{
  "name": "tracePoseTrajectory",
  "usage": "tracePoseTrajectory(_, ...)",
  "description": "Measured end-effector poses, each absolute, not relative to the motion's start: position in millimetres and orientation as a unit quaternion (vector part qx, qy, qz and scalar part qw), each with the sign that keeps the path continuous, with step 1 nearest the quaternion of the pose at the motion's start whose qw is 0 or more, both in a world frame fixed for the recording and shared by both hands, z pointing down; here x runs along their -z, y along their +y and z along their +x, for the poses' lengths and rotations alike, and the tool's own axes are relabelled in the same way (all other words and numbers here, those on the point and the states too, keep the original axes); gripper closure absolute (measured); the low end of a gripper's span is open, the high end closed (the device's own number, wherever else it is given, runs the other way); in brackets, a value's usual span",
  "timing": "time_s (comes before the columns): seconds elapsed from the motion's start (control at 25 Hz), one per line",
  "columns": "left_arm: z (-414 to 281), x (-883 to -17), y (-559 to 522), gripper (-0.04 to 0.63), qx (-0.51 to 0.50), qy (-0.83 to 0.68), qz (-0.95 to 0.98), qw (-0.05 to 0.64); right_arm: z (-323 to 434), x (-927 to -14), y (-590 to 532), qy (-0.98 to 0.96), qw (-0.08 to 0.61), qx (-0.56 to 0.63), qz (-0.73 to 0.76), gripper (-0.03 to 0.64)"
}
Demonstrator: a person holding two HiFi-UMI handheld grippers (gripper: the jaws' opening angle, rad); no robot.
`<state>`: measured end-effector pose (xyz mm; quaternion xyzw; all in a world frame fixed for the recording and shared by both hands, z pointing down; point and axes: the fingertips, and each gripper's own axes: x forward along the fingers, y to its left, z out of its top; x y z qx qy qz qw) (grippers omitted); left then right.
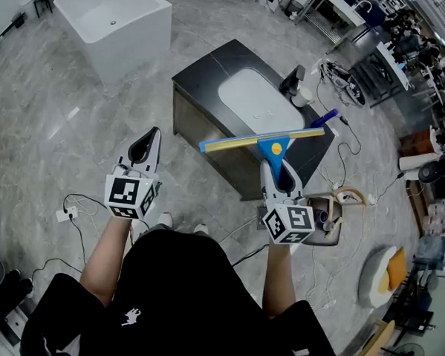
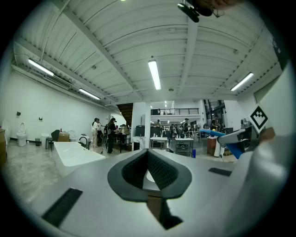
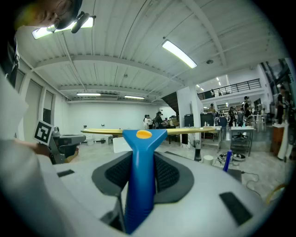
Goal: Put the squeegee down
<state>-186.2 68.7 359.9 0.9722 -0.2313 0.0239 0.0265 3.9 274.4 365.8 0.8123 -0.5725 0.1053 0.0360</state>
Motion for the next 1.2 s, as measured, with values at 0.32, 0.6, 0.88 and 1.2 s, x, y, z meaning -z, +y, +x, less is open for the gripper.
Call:
tracePoseTrajectory(0.32, -197.2, -358.5, 51.7, 0.592, -0.017, -0.231, 0.972, 0.029, -5.4, -361.1, 258.9, -0.574, 0.022, -0.104, 0.812, 0.486)
tracePoseTrajectory(0.6, -215.0, -364.3, 27.5, 0.592, -0.019, -0.227, 0.973, 0.028, -20.0, -360.4, 236.7, -0.563, 0.027, -0.102, 0.82, 0.486)
tracePoseTrajectory(0.88, -234.5, -377.8, 10.5, 0.592, -0.031, -0.226, 0.973, 0.037, -35.1, -364.7, 220.6, -0.56, 0.032, -0.109, 0.82, 0.486)
tracePoseTrajectory(1.2, -238.2, -394.4, 1.4, 0.592, -0.044, -0.23, 0.971, 0.05, -37.3, -373.2, 208.7, -0.564, 0.041, -0.119, 0.816, 0.486)
